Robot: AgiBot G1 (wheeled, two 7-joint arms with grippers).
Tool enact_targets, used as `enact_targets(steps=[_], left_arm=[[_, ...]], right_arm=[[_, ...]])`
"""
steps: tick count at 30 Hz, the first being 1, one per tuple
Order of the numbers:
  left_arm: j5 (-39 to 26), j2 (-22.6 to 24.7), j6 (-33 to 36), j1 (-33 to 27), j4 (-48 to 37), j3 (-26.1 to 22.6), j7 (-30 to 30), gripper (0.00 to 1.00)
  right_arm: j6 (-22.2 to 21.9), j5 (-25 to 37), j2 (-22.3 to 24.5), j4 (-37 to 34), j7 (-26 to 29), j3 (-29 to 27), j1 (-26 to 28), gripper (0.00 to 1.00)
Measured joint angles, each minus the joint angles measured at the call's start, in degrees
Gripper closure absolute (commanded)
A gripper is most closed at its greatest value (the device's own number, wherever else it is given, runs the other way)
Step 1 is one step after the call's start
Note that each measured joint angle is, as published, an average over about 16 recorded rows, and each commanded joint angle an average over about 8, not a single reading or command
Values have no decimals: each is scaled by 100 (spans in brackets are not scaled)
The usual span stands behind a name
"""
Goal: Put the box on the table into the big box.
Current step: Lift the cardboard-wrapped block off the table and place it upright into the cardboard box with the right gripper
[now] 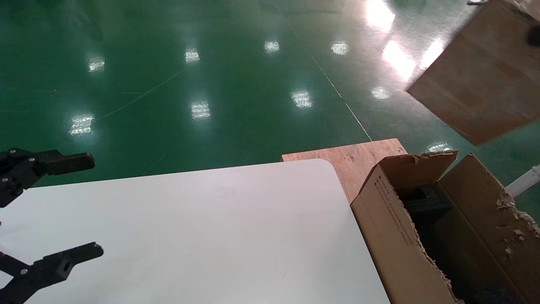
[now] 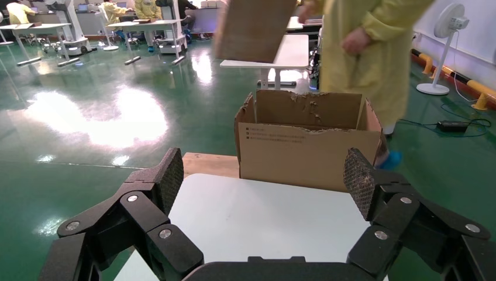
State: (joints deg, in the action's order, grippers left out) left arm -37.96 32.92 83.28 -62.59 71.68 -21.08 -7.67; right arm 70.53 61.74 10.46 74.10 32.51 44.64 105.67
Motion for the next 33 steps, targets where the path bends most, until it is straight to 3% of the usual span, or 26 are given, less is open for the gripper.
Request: enact_targets(steps=[6, 14, 26, 33], left_arm=[[0, 0, 0, 0, 0, 0, 0, 0], [0, 0, 0, 0, 0, 0, 0, 0], [0, 0, 0, 0, 0, -1, 0, 0], [1, 0, 0, 0, 0, -1, 0, 0]], right_arm=[[-373, -21, 764, 273, 341, 911, 89, 100], [-1174, -387, 1275, 285, 228, 2649, 428, 100], [-2883, -1035, 1717, 316, -773, 4893, 1692, 100], [-3531, -1367, 1942, 298, -1448, 5863, 2577, 100]])
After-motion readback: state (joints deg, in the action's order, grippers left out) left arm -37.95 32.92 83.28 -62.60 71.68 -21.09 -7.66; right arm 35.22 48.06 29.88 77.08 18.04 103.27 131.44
